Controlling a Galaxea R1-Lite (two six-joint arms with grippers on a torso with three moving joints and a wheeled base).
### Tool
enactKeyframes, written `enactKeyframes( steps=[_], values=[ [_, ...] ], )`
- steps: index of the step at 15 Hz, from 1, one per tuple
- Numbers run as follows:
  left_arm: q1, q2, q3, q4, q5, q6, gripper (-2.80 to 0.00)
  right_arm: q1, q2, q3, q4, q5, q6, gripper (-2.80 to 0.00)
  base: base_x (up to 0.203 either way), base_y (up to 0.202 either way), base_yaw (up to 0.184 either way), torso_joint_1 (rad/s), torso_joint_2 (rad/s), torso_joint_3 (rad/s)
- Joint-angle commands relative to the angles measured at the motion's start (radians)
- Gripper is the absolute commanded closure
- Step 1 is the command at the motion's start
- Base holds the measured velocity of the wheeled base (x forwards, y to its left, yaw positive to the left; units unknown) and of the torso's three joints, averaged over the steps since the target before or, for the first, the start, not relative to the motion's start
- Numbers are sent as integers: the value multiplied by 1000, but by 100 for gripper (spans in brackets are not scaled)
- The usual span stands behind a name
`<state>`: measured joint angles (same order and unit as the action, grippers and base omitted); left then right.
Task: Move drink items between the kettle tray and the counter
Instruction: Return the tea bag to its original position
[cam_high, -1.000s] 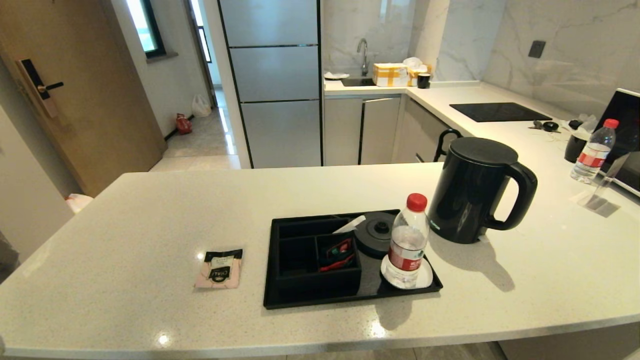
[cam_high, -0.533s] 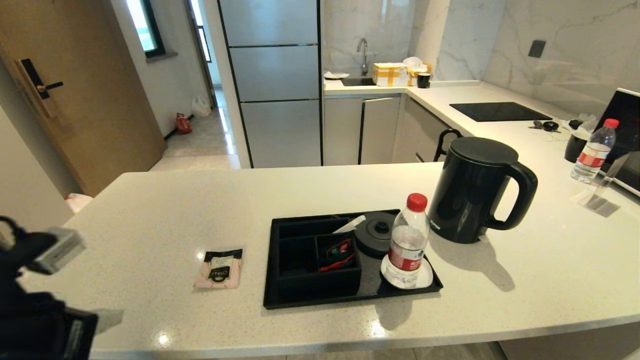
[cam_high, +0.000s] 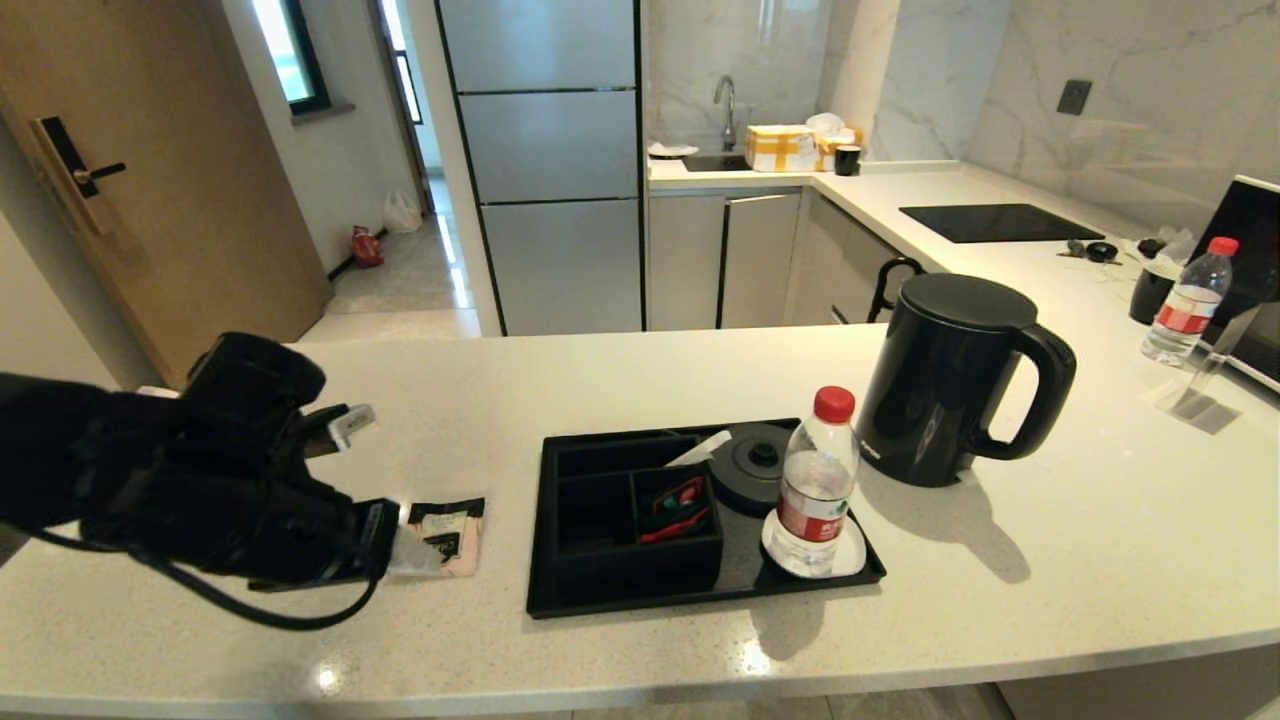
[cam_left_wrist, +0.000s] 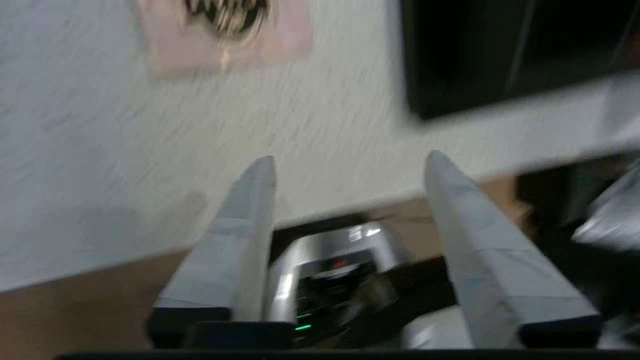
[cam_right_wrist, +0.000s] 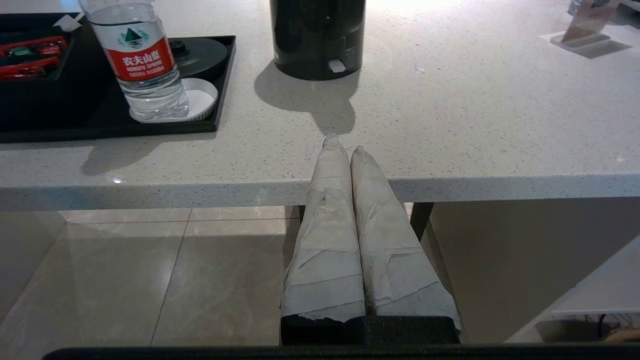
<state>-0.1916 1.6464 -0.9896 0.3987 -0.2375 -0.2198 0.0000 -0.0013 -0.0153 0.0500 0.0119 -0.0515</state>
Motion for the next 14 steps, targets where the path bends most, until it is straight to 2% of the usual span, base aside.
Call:
enactKeyframes(
  steps=[1,2,3,4,7,9,10,12,14],
  values=[
    [-26,114,-85,3,7,-160,-280,0,1,0,1,0,-1,0,0,0,0,0,0,0],
    [-45,147,-108,-2,58,-226,-280,0,1,0,1,0,-1,0,0,0,0,0,0,0],
    [-63,184,-129,-7,166,-281,-280,0,1,0,1,0,0,0,0,0,0,0,0,0],
    [-76,207,-154,-9,223,-315,-280,0,1,0,1,0,-1,0,0,0,0,0,0,0],
    [-77,210,-157,-5,229,-321,-280,0,1,0,1,0,-1,0,0,0,0,0,0,0],
    [-78,252,-199,33,350,-447,-280,0,1,0,1,0,-1,0,0,0,0,0,0,0],
    [-80,270,-212,40,383,-473,-280,0,1,0,1,0,0,0,0,0,0,0,0,0],
    [-88,289,-242,52,399,-523,-280,0,1,0,1,0,-1,0,0,0,0,0,0,0],
    [-92,298,-253,70,399,-529,-280,0,1,0,1,0,1,0,0,0,0,0,0,0]
  ],
)
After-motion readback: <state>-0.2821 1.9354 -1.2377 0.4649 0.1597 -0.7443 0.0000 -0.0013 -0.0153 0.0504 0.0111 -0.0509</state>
